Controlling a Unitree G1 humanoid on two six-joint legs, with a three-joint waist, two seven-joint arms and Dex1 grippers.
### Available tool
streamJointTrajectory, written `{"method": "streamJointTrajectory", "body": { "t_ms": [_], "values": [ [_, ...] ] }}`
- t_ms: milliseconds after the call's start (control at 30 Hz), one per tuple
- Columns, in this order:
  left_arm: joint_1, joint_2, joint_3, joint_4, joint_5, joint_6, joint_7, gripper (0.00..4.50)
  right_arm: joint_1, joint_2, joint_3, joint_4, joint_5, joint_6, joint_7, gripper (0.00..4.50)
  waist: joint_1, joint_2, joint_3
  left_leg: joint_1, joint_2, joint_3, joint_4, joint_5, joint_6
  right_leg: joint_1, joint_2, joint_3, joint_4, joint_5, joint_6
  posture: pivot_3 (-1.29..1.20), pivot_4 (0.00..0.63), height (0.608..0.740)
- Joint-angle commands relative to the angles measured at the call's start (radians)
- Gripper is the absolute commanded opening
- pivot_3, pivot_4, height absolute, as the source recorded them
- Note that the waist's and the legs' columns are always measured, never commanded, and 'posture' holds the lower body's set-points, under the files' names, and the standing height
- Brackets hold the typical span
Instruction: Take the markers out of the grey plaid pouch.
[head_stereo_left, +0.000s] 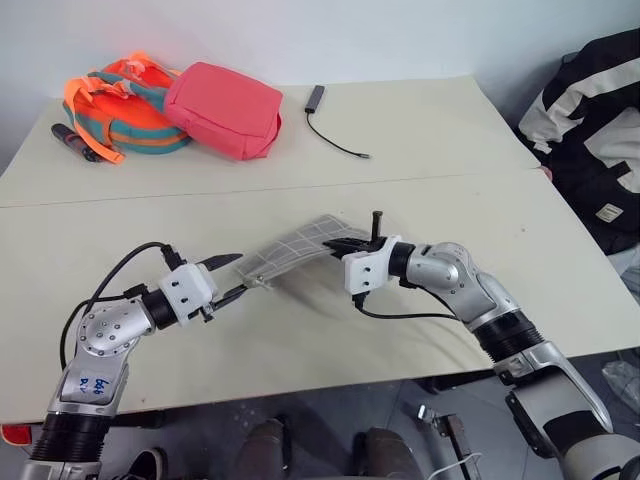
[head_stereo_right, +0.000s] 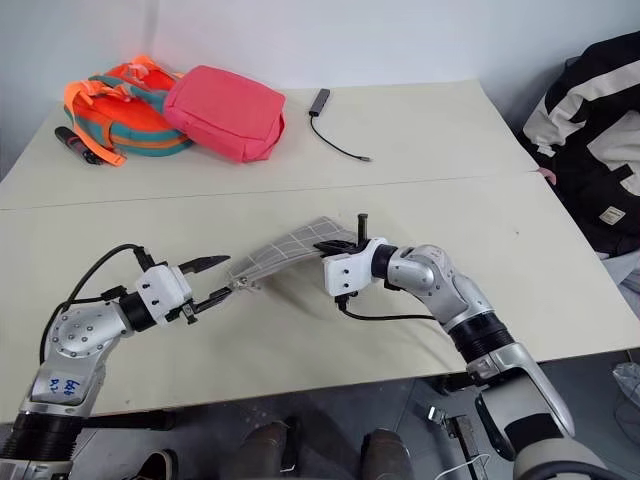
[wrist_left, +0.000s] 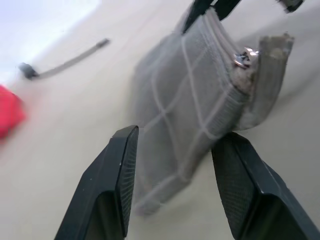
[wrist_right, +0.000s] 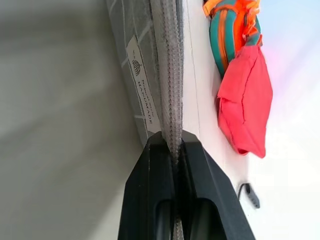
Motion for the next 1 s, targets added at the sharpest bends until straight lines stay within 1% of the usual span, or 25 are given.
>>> {"method": "streamJointTrajectory", "body": {
  "t_ms": [33,167,300,600,833,867,900,1000],
  "values": [
    [-0.011,0.016,0.022,0.044,0.078,-0.106,0.047,2.37,-0.007,0.004,-0.05,-0.047,0.069,0.028,0.014,0.0,0.0,0.0,0.0,0.0,0.0,0.0,0.0,0.0,0.0,0.0,0.0,0.0,0.0,0.0,0.0,0.0,0.15,0.74],
    [-0.006,0.029,0.022,0.094,0.131,-0.178,0.07,2.37,-0.006,0.002,-0.05,-0.065,0.09,0.044,0.028,0.0,0.0,0.0,0.0,0.0,0.0,0.0,0.0,0.0,0.001,0.0,0.0,0.0,0.0,0.0,0.0,0.0,0.15,0.74],
    [-0.004,0.035,0.027,0.121,0.128,-0.213,0.077,2.37,0.003,0.005,-0.05,-0.075,0.102,0.062,0.039,0.0,0.0,0.0,0.0,0.0,0.0,0.0,-0.001,0.0,0.001,0.0,0.0,0.0,0.001,0.0,0.0,0.0,0.15,0.74],
    [-0.031,-0.021,-0.015,0.086,0.108,-0.184,0.076,2.37,0.012,0.006,-0.05,-0.103,0.109,0.085,0.052,0.0,0.0,0.0,0.0,0.0,0.0,0.0,0.0,-0.001,0.001,0.001,0.0,-0.001,0.001,0.0,0.0,0.0,0.15,0.74],
    [-0.027,-0.027,-0.014,0.064,0.087,-0.173,0.07,2.37,0.025,0.006,-0.049,-0.118,0.108,0.096,0.057,0.0,0.0,0.0,0.0,0.0,0.0,0.0,0.0,-0.001,0.001,0.001,0.0,-0.001,0.001,0.0,0.0,0.0,0.15,0.74],
    [-0.026,-0.026,-0.016,0.06,0.082,-0.168,0.065,1.98,0.026,0.007,-0.048,-0.117,0.106,0.098,0.058,0.0,0.0,0.0,0.0,0.0,0.0,0.0,0.0,-0.001,0.001,0.001,0.0,-0.001,0.001,0.0,0.0,0.0,0.15,0.74],
    [-0.022,-0.027,-0.016,0.046,0.074,-0.172,0.062,1.8,0.027,0.009,-0.048,-0.118,0.107,0.1,0.059,0.0,0.0,0.0,0.0,0.0,0.0,0.0,0.0,-0.001,0.001,0.001,0.0,-0.001,0.001,0.0,0.0,0.0,0.15,0.74],
    [0.0,-0.013,-0.004,0.015,0.05,-0.153,0.047,1.8,0.028,0.012,-0.048,-0.122,0.11,0.105,0.063,0.0,0.0,0.0,0.0,0.0,0.0,0.0,0.0,-0.001,0.001,0.001,0.0,-0.001,0.001,0.0,0.0,0.0,0.15,0.74]
  ]
}}
